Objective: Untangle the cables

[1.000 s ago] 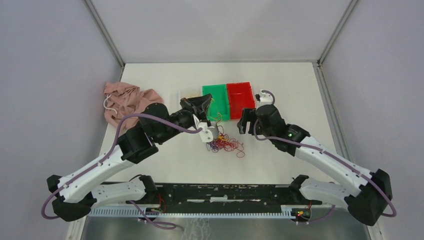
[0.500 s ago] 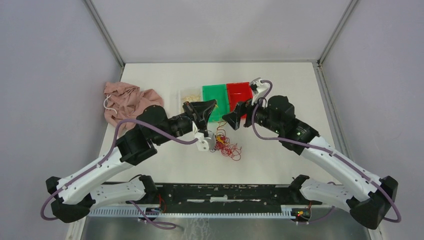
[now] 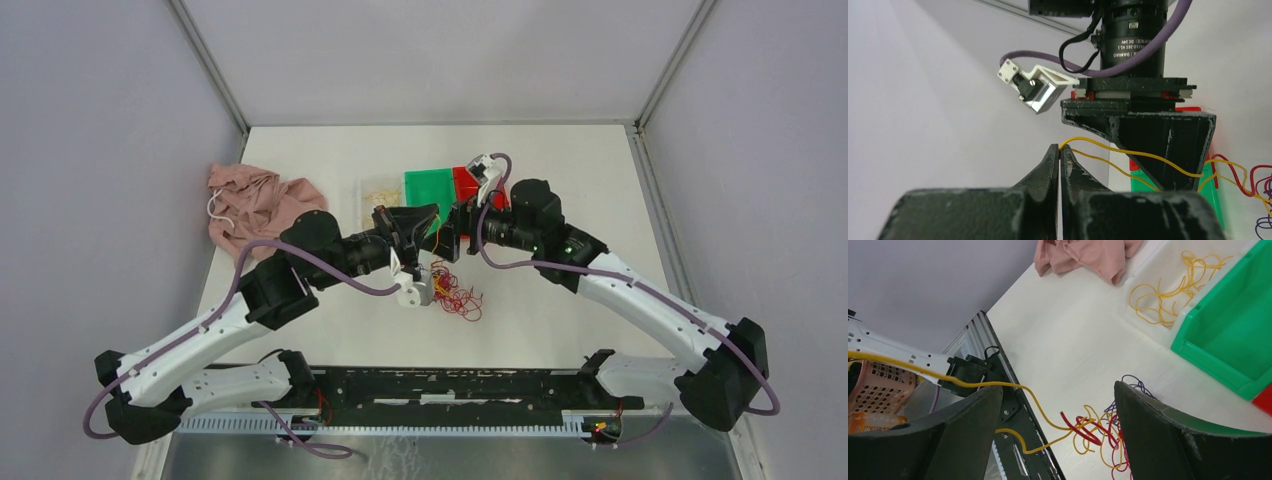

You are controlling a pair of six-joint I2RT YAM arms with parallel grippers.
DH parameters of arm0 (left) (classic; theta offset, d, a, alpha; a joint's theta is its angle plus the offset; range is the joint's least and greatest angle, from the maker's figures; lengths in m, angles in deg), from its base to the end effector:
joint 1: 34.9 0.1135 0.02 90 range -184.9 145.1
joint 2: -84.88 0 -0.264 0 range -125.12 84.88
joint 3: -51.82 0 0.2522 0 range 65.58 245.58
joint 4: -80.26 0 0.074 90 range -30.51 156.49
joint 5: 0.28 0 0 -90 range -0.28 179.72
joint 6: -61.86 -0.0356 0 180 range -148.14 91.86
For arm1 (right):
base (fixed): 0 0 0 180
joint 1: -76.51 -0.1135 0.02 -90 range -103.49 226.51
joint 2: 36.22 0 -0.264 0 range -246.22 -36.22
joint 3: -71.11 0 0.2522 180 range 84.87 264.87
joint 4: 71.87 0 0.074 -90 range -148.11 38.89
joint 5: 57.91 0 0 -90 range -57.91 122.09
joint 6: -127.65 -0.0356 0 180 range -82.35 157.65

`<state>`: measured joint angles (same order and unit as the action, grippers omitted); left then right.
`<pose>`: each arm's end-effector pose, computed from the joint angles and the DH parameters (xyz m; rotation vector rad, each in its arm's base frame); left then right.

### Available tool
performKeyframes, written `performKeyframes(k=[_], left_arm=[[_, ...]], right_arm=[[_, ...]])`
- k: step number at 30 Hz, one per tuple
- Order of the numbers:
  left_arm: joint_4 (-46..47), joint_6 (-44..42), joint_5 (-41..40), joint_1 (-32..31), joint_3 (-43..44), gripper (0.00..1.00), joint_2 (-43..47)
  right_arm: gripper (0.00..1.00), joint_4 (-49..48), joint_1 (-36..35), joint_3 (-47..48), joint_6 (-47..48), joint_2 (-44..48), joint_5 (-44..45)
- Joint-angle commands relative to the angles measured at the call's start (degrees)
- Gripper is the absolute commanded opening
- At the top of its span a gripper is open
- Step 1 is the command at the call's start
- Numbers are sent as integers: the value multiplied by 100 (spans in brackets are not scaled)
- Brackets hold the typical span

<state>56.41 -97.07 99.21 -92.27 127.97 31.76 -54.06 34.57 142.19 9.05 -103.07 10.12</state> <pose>0.1044 -0.1739 0.4218 1.4678 0.5982 0.0264 0.1932 0.1915 0.3497 -0.5206 1.8953 1.1911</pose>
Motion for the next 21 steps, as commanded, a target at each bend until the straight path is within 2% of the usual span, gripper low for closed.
performKeyframes(k=[1, 10, 21], left_arm=[[482, -356, 172, -26, 64, 6, -8], [635, -322, 448, -25, 562, 7, -195], [999, -271, 798, -22, 1708, 7, -463]], right_arm=[[88, -544, 18, 224, -249, -304, -302], [83, -785, 9, 16, -288, -1108, 366], [79, -1275, 10, -877, -514, -1526, 1269]])
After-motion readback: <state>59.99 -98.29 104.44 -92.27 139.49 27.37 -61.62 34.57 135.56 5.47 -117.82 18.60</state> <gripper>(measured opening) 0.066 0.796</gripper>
